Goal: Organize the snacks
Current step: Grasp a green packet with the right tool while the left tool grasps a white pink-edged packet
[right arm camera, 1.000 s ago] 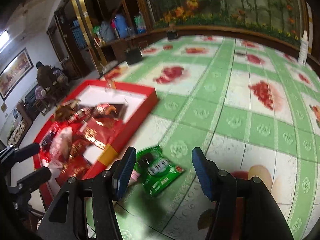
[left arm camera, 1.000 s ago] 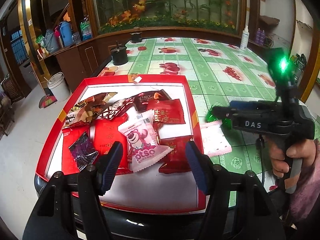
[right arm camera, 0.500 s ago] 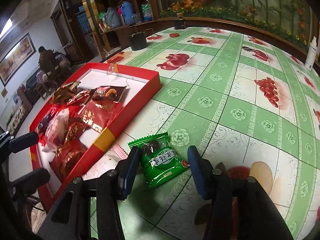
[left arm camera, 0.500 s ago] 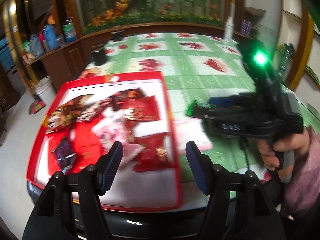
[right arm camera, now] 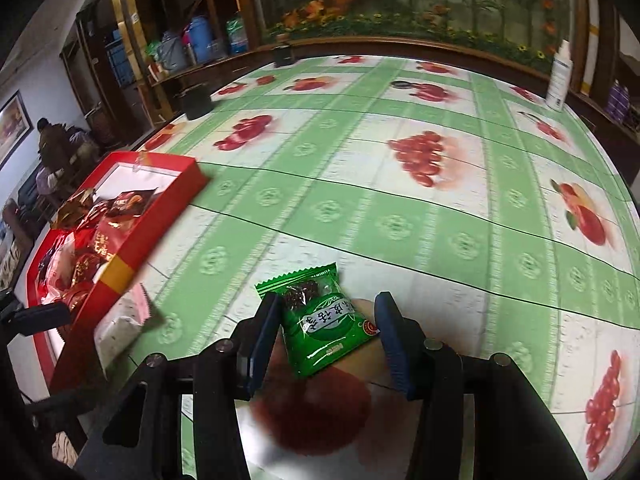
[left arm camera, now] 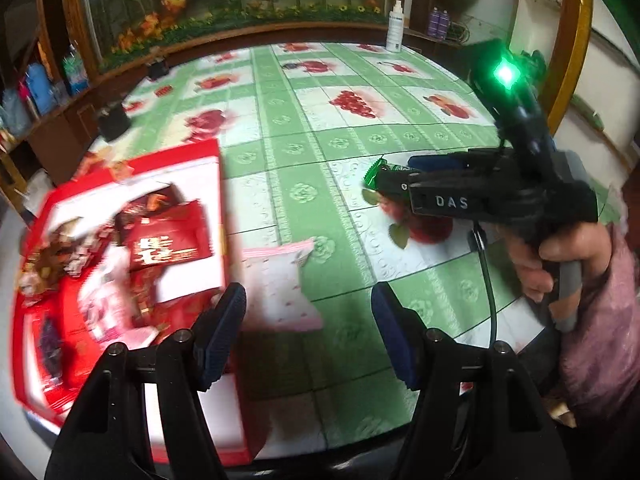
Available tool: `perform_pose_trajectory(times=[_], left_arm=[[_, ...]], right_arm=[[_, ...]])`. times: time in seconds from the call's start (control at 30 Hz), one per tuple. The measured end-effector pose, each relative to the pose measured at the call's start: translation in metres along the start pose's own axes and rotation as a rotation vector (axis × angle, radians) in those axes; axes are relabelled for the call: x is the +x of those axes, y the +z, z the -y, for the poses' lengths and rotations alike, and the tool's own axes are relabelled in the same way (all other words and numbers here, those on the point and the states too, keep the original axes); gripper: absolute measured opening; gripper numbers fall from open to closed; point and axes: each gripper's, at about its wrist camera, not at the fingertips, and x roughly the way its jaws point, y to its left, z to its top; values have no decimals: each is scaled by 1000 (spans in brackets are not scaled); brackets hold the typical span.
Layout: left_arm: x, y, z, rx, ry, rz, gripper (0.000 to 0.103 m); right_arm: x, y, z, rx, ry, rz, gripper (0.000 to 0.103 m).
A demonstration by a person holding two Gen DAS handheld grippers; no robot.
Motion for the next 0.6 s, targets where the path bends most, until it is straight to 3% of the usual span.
perform_pose_trajectory(times=[0.33,0.6], left_arm=[[22,9,-11,-4,-52,-64,64],[27,10,-7,2,-111,-66,64]], right_arm=[[-4,-3,4,-4,-9,0,50],[-4,-3,4,-4,-8,1,50]])
